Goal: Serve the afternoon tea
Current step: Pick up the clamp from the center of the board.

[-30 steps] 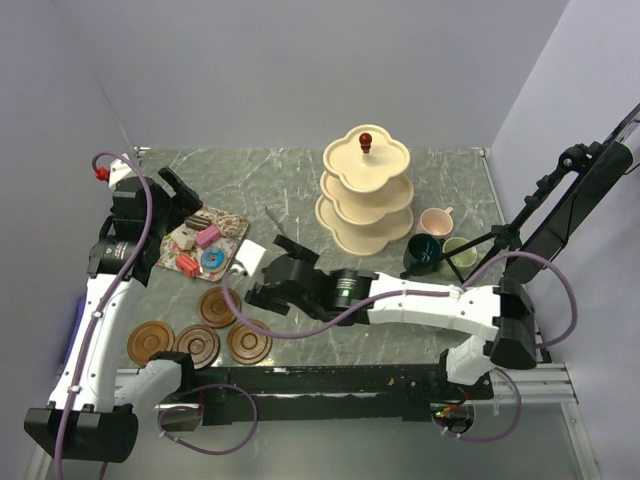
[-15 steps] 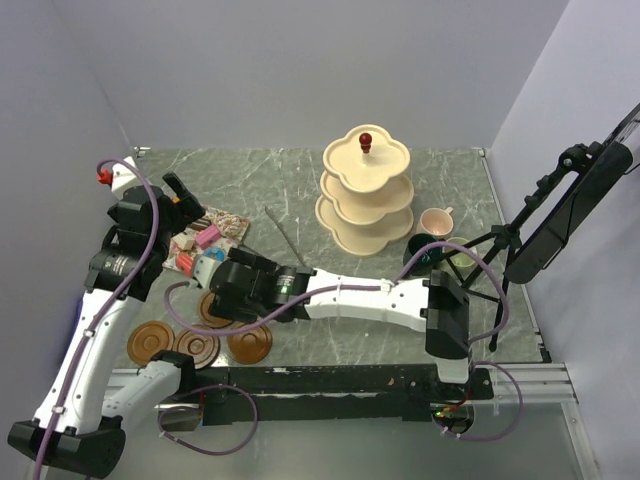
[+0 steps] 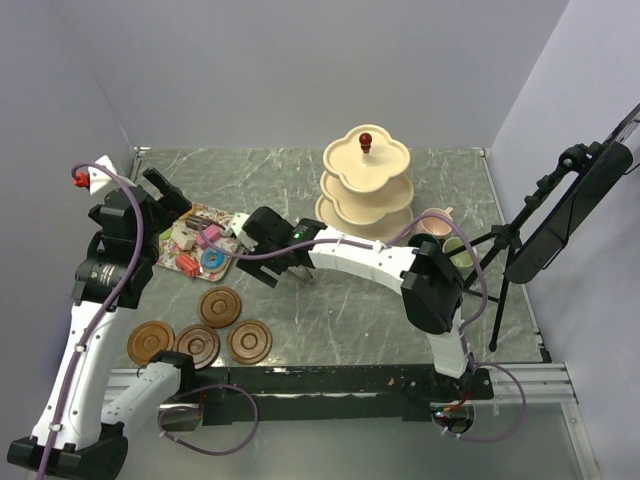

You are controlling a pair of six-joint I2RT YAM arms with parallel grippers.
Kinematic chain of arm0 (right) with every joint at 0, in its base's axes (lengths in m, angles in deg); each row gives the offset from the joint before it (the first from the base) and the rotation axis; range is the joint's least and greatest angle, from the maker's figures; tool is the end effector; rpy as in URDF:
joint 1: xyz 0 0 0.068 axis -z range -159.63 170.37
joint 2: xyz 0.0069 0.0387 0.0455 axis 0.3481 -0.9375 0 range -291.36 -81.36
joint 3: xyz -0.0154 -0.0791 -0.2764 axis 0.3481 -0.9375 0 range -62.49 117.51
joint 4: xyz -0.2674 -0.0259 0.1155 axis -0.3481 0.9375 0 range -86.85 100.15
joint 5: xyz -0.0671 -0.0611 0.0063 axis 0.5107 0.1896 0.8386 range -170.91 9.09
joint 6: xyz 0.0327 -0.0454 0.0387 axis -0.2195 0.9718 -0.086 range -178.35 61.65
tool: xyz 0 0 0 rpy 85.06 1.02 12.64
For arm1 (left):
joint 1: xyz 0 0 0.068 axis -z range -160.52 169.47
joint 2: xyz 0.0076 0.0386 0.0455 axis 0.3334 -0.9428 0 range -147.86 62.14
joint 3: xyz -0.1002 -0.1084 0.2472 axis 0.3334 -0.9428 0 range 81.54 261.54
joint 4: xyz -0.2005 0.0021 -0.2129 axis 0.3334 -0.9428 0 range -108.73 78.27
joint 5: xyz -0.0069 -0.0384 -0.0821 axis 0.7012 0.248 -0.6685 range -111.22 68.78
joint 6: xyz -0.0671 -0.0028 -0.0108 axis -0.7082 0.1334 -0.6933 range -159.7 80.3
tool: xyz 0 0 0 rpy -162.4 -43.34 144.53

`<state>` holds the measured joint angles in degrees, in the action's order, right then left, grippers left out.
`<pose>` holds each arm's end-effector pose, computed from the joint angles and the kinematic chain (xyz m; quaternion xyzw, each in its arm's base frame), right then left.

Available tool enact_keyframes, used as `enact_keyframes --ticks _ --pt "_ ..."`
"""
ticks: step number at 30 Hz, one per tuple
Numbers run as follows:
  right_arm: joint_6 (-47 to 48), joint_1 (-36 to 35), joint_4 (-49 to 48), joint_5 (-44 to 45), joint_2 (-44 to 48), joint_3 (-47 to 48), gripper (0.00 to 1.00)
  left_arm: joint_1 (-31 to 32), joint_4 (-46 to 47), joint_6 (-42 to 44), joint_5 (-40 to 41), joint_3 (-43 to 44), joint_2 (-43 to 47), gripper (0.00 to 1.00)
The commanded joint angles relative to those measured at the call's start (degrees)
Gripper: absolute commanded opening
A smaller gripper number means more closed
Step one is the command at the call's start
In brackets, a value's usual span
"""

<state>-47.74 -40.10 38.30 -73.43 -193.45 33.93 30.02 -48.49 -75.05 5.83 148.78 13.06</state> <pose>0.2476 0.4226 0.2559 -0.5287 0.7777 0.0853 0.3292 0.1997 -0.0120 0.4293 -0.3029 0.7418 -0.0464 0.5965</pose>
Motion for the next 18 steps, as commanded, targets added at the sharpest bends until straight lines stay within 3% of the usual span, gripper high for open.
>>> enact_keyframes --ticks 1,18 --pt "0.9 3.1 -3.3 -7.2 -1.1 0.0 0.91 -0.6 0.3 -1.6 0.0 1.0 0.5 1.0" --pt "1.2 11.8 -15.8 -14.3 2.3 -14.5 1.0 -1.1 1.8 -7.5 -3.7 -1.2 -1.8 1.0"
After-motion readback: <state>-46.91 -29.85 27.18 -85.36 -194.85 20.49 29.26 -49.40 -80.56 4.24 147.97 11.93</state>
